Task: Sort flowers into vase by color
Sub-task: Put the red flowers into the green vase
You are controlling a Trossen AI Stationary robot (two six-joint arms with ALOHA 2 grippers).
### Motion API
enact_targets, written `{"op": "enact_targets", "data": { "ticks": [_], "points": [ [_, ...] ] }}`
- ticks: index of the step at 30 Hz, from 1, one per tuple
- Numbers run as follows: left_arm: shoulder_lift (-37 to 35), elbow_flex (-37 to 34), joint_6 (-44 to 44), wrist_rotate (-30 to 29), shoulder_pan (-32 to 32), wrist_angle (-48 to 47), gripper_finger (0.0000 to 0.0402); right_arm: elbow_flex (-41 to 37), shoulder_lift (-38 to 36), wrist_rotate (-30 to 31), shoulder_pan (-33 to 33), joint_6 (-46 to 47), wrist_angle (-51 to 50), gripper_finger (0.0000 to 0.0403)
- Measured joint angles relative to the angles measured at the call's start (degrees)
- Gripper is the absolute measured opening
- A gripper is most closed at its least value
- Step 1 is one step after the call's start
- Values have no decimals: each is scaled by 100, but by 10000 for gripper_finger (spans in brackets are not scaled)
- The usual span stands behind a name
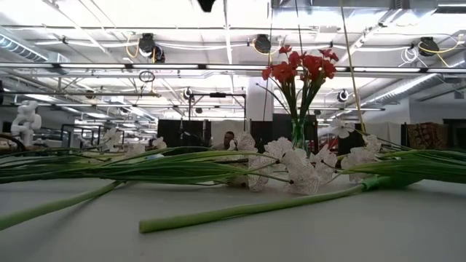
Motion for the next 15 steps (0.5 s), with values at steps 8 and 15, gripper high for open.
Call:
{"op": "enact_targets", "data": {
  "ticks": [8,15],
  "points": [
    [453,-2,-10,-105,0,897,276,-5,509,-1638,-644,-1057,1521,5],
    [651,-4,12,-192,0,810,239,-9,815,-1736,-791,-1209,1900,11]
  ]
}}
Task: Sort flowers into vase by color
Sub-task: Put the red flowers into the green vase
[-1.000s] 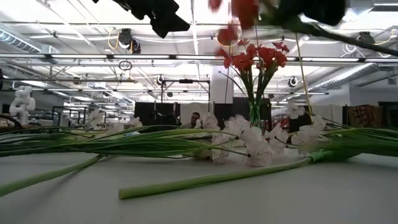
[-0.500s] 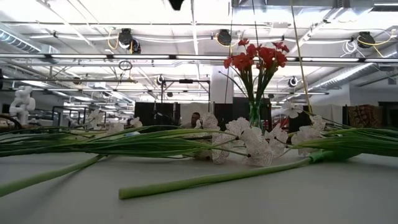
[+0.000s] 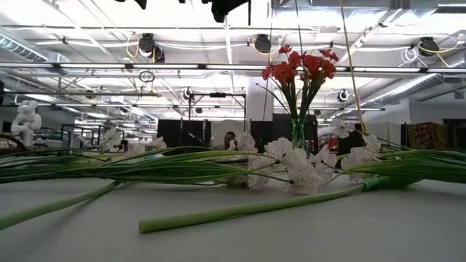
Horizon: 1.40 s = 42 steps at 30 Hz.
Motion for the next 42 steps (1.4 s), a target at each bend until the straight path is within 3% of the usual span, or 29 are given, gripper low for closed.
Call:
{"op": "enact_targets", "data": {
  "ticks": [8,10,15,21,26,30,32,35,42],
  "points": [
    [-90,2,343,29,2,-284,44,0,-83,56,-2,61,-160,13],
    [-87,2,434,143,7,-316,17,0,-132,54,-2,174,-305,15],
    [-83,2,608,178,60,-490,22,11,-188,126,3,612,-745,55],
    [-280,4,761,196,274,-1125,16,7,-434,215,-38,1517,-1867,158],
    [-275,4,1025,230,355,-1231,15,4,-370,181,-180,1524,-1750,244],
    [-275,4,1093,239,410,-1215,15,4,-292,172,-301,1233,-1503,274],
    [-275,4,1088,239,463,-1199,15,4,-275,142,-325,1128,-1408,263],
    [-275,4,1084,236,536,-1180,18,4,-269,28,-332,1060,-1300,214],
    [-275,4,1039,189,614,-1217,47,4,-269,-20,-331,947,-1348,22]
  ]
}}
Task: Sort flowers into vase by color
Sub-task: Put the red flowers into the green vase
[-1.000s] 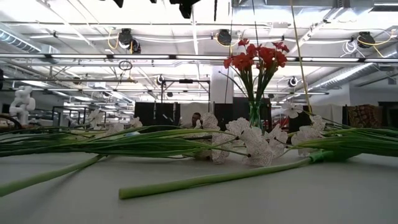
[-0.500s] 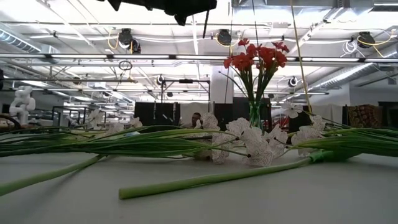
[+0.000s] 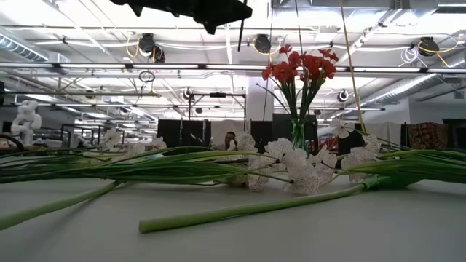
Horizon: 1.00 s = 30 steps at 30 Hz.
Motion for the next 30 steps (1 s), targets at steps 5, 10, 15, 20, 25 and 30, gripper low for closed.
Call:
{"op": "enact_targets", "data": {
  "ticks": [5,10,15,20,25,30],
  "points": [
    [2,0,-195,-9,15,-285,88,0,0,163,6,-5,-172,8],
    [-63,-2,-451,-106,128,-845,169,0,-170,1037,43,64,-1067,3],
    [-155,-7,-458,-783,251,-1662,232,-275,-594,1943,23,240,-1819,2],
    [-187,-4,-459,-939,353,-1943,246,-1554,-1343,2060,-155,121,-833,1],
    [-197,-4,-457,-939,367,-1882,247,-3031,-1917,2208,-316,-738,1514,1],
    [-197,-4,-455,-938,367,-1863,247,-3923,-2065,2214,-640,-1462,2948,0]
  ]
}}
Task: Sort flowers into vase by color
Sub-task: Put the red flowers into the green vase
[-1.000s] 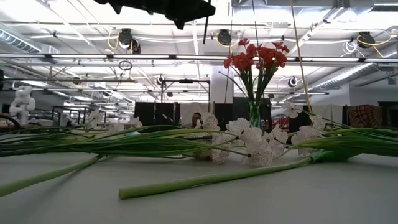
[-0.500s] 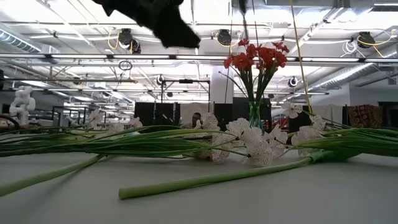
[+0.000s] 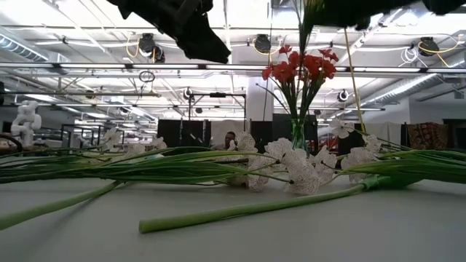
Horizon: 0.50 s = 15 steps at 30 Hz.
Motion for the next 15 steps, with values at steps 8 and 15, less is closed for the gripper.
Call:
{"op": "enact_targets", "data": {
  "ticks": [8,15],
  "points": [
    [0,0,4,0,0,32,247,-206,42,-161,-449,-80,184,0],
    [0,0,47,0,0,25,247,-206,291,-413,-762,272,90,0]
  ]
}}
